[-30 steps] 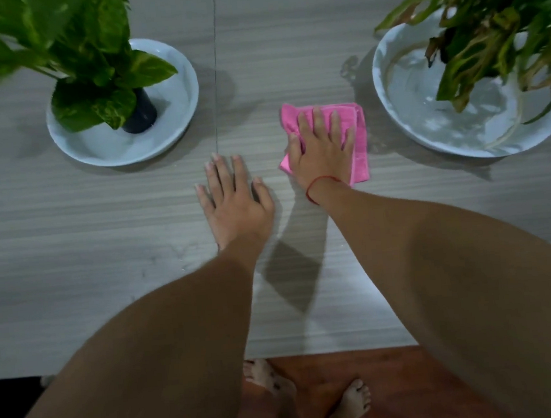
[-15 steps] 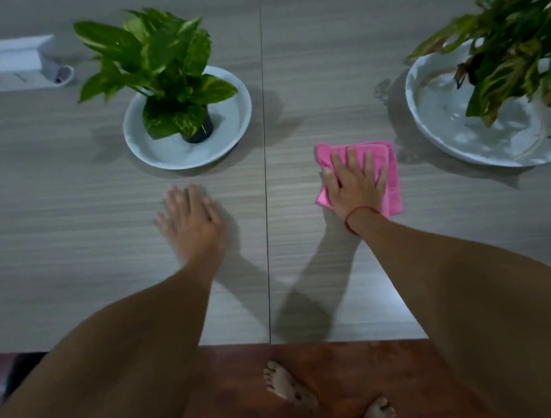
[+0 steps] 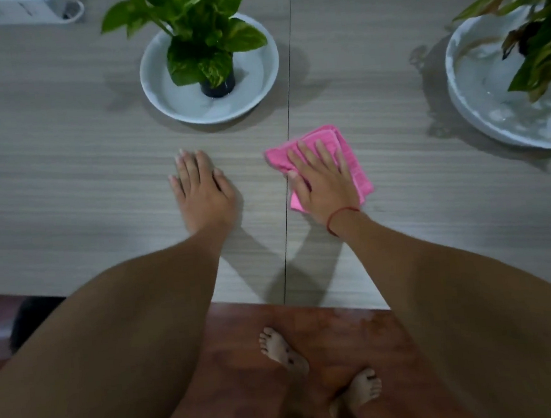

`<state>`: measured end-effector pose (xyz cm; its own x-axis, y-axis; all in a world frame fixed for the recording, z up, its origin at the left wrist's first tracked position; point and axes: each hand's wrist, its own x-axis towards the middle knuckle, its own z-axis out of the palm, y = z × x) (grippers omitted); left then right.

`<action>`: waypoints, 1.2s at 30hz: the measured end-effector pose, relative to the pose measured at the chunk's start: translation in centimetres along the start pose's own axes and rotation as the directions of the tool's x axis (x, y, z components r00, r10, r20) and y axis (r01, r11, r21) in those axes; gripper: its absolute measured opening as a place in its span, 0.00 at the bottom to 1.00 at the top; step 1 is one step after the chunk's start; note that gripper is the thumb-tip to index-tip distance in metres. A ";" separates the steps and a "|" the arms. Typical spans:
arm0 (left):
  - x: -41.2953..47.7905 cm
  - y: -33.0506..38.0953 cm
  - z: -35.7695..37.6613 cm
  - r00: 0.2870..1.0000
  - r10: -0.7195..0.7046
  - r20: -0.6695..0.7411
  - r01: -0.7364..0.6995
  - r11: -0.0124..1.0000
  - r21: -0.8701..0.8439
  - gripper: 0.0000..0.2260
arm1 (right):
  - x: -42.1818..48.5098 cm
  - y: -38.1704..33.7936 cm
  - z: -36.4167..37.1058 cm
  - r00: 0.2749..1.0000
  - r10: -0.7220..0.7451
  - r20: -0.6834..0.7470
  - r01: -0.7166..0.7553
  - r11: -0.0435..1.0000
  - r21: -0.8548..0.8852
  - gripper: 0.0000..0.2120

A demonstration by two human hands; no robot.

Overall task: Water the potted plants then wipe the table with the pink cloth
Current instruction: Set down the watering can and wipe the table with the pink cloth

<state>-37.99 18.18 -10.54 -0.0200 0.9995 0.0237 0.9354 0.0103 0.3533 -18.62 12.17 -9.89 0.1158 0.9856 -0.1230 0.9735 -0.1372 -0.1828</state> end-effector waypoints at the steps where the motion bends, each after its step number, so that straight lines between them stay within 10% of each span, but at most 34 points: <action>1: 0.1 -0.1 0.0 1.000 0.003 -0.018 -0.003 1.000 -0.005 0.25 | 0.7 0.0 -0.1 0.998 0.061 -0.014 -0.060 0.998 0.018 0.25; 5: 0.1 -0.3 0.3 0.999 0.005 -0.052 -0.006 1.000 -0.014 0.26 | 4.1 -2.0 -0.1 0.979 0.198 -0.055 -0.195 0.980 0.044 0.24; 20: -0.2 -0.4 -0.4 0.999 0.040 -0.025 -0.041 0.998 -0.051 0.29 | 2.3 -5.0 0.3 0.981 -0.189 0.035 0.189 0.982 0.003 0.24; 30: -0.1 -0.7 0.2 0.996 0.083 -0.034 -0.083 0.997 -0.006 0.29 | 4.5 -0.3 -0.4 0.952 0.294 -0.079 -0.294 0.956 0.019 0.26; 36: -0.6 0.1 -1.2 0.997 0.071 -0.004 -0.071 0.997 0.004 0.26 | -0.3 -6.0 0.1 0.997 0.069 0.015 -0.070 0.991 0.111 0.25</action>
<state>-38.27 17.55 -9.38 0.0448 0.9976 0.0522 0.9361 -0.0601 0.3466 -24.49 12.70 -8.88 0.1801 0.9722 -0.1497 0.9350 -0.2164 -0.2808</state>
